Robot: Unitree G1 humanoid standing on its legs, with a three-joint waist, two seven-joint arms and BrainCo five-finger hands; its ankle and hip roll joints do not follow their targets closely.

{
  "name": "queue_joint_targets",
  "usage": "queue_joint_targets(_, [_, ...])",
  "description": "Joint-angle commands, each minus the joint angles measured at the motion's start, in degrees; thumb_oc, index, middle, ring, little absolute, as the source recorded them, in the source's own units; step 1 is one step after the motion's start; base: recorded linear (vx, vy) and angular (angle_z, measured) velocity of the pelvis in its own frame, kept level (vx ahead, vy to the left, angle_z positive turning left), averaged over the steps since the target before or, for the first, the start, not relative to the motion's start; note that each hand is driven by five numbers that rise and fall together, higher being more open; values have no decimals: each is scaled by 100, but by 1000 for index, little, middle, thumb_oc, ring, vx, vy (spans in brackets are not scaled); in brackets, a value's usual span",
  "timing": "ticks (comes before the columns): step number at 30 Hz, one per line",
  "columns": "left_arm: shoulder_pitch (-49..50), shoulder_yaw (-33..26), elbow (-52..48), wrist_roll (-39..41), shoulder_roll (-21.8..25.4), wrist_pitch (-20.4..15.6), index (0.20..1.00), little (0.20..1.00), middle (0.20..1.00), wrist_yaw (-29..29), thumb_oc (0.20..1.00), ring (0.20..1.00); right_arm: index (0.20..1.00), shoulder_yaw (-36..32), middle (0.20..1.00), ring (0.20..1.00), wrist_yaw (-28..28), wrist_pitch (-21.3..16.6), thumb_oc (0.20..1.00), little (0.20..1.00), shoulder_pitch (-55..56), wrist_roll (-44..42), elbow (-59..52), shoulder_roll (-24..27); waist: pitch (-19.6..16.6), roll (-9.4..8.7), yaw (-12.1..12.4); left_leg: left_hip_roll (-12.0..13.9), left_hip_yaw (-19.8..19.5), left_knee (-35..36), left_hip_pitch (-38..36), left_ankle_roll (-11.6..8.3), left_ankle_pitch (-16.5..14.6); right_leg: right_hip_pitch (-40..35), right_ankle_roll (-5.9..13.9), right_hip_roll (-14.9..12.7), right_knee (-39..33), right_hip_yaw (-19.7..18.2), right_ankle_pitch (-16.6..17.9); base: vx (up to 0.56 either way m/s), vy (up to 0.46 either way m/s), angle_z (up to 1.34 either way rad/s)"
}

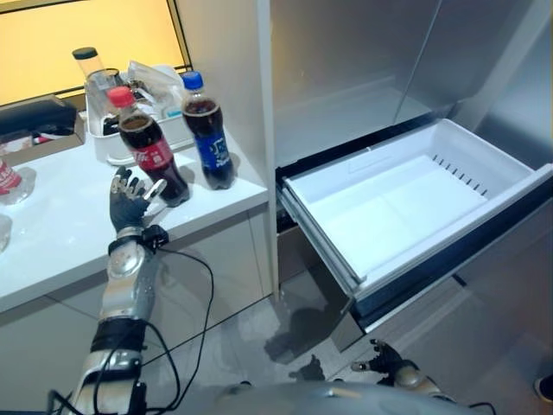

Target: Take the drinks into the refrigerator

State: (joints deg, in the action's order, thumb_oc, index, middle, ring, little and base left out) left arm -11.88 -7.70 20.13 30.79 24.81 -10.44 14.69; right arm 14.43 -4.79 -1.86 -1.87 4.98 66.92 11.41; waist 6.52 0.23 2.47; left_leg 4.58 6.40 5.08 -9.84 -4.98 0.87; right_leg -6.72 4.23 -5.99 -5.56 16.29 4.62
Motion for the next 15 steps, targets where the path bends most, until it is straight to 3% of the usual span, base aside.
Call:
queue_joint_targets(1, [-996,30,400,233,500,-215,1000,1000,1000,83,1000,1000,1000,323,1000,1000,-79,28,1000,1000,-93,38,12,-150,172,-64,-42,-340,1,-8,17,249,-426,-178,305,-37,285,27,-265,0,0,0])
queue_joint_targets(5, [-1302,141,601,120,805,-166,1000,1000,1000,172,1000,1000,1000,397,1000,1000,-77,46,1000,1000,-110,42,-5,-145,170,-47,-65,-341,17,-8,5,253,-440,-170,318,-40,292,9,-269,0,0,0])
queue_joint_targets(10, [-1662,363,694,-273,862,-47,1000,1000,1000,476,1000,1000,1000,434,1000,1000,-122,66,1000,1000,-107,35,-44,-181,181,-38,-92,-345,22,-8,11,256,-435,-159,324,-33,301,-2,-278,0,0,0])
queue_joint_targets(15, [-1407,364,697,-154,755,-35,1000,1000,1000,128,1000,1000,1000,432,1000,1000,-86,72,1000,1000,-130,-3,18,-188,183,-29,-78,-351,44,-8,4,261,-445,-165,326,-37,290,-14,-280,13,6,-4])
